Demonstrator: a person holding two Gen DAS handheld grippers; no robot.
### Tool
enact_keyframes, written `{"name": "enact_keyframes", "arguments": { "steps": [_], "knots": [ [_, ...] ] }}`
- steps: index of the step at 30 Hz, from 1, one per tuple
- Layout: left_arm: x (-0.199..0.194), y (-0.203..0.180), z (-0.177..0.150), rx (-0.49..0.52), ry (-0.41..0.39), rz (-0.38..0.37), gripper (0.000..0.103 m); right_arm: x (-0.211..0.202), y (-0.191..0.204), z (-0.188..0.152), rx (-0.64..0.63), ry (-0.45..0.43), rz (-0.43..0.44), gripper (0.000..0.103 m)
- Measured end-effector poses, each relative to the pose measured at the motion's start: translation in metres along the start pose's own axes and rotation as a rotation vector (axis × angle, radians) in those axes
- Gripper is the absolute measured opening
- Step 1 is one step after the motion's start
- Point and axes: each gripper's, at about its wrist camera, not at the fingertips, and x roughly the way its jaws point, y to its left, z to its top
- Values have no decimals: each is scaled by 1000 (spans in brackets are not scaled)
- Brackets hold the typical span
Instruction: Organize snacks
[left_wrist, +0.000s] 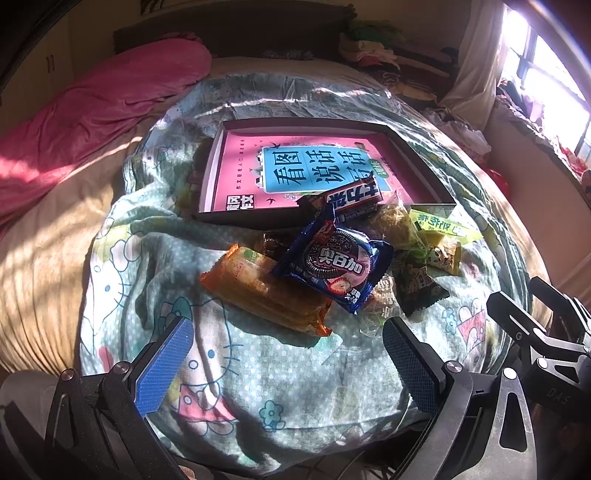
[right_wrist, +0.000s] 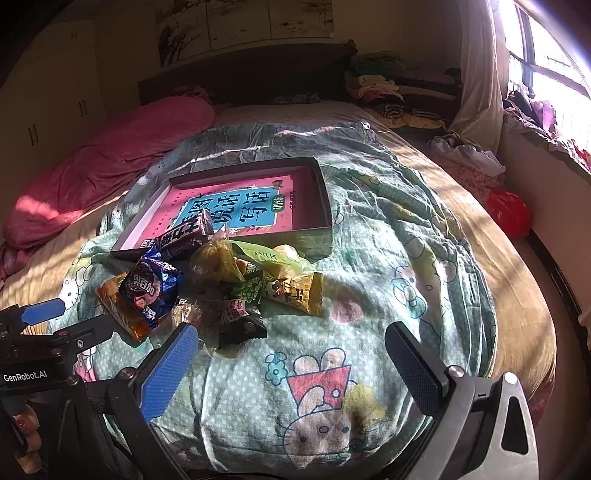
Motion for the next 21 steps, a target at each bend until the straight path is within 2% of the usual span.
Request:
{"name": "enact_keyframes", "arguments": {
  "steps": [21],
  "knots": [
    [-1,-2,-1,8,-5,1,102,-1,3,0,-6,-3,2,102]
  ]
}}
